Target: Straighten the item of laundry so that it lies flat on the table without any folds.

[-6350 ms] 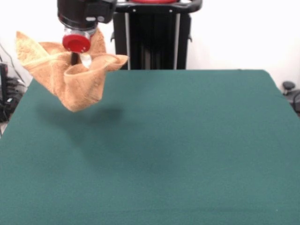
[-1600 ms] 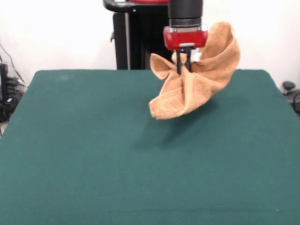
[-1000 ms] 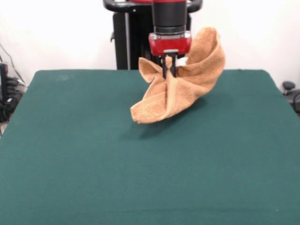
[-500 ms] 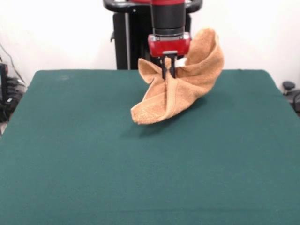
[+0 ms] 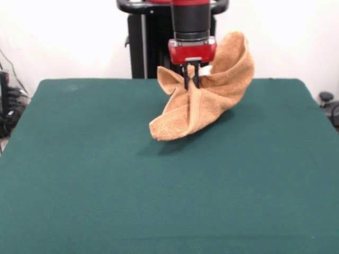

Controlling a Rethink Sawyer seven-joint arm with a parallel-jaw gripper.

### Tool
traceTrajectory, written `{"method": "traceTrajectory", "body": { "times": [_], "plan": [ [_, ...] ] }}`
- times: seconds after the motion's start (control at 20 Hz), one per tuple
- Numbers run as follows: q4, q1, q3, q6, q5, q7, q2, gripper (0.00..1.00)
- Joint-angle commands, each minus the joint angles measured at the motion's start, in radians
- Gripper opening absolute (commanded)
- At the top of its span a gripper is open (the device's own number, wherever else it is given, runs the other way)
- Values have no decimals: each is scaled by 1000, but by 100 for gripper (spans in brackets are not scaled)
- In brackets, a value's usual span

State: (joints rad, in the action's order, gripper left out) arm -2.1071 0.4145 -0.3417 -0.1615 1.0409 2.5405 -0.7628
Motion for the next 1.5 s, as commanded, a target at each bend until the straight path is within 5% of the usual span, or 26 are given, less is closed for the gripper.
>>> {"method": "traceTrajectory", "body": {
  "times": [0.05, 1.5],
  "plan": [
    [-17, -41, -97, 57, 31, -64, -25, 0],
    [-53, -6, -107, 83, 61, -84, -34, 0]
  ]
}}
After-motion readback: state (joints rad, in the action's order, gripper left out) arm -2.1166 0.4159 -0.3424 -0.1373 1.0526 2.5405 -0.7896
